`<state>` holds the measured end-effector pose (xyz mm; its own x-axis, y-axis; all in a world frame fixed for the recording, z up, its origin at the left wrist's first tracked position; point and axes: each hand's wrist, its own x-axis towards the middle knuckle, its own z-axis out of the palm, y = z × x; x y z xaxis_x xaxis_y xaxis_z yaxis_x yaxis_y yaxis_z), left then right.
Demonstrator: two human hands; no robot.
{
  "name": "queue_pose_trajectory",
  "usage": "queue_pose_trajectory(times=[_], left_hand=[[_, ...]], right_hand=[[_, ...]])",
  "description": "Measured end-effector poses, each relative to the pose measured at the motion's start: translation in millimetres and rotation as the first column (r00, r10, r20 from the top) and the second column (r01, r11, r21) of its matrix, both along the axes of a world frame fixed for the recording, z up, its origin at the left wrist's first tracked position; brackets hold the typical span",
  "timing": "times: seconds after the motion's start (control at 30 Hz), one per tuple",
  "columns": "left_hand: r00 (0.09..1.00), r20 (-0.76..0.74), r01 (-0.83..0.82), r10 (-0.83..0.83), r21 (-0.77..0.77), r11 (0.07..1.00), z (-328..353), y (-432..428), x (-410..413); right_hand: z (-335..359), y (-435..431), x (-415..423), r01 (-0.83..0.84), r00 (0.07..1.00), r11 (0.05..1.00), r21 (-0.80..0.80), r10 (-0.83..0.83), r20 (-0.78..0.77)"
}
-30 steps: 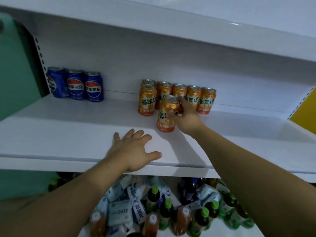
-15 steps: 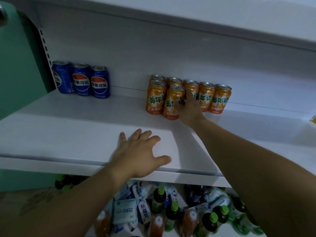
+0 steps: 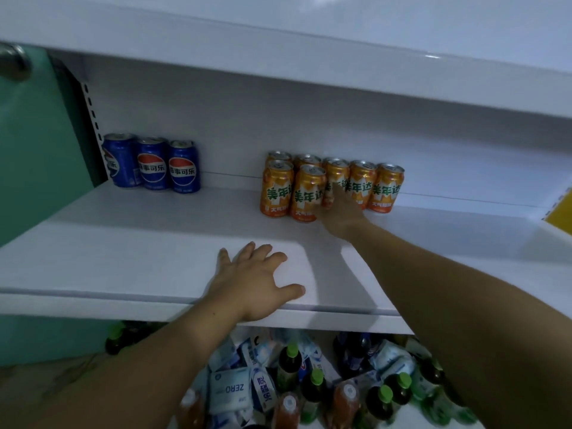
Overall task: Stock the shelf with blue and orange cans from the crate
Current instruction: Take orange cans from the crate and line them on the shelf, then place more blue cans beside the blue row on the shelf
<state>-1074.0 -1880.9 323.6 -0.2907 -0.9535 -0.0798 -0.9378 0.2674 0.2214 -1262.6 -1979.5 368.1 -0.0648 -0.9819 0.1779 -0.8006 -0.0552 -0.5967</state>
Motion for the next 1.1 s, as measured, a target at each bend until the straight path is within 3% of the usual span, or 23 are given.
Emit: queue_pose_trajectory(times=[0.13,0.27,0.43,0.57,0.7,0.83,1.1], left_hand=[[0.999,-0.015,-0.028,0.029,0.062,0.998,5,-4,2],[0.999,-0.053,-0.007,0.013,0.106,0.994,19,0,-21],[0.940,-0.216,0.288,-0.264,0.090,0.953,34,29,-119],[0.837,-0.214,0.521,-0.504,0.030,0.853,33,74,-207],[0.717,-0.227,0.685,-0.659,0.052,0.727,11,127,-284],[0.583,-0.228,0.813,-0.780,0.187,0.552,-25,184,-347],[0.382,-0.136,0.857,-0.914,0.422,0.295,-124,261,-429]], right_hand=[[10,42,-39,0.026,0.978,0.999,0.045,-0.016,-0.206],[22,94,-92,0.161,0.942,0.978,0.135,-0.111,-0.316],[26,167,-167,0.328,0.905,0.931,0.160,-0.261,-0.336],[19,245,-226,0.486,0.846,0.858,0.168,-0.413,-0.337],[-5,334,-285,0.659,0.741,0.726,0.196,-0.583,-0.332],[-40,426,-327,0.783,0.621,0.538,0.312,-0.696,-0.361],[-142,548,-370,0.828,0.431,0.226,0.513,-0.843,-0.323]])
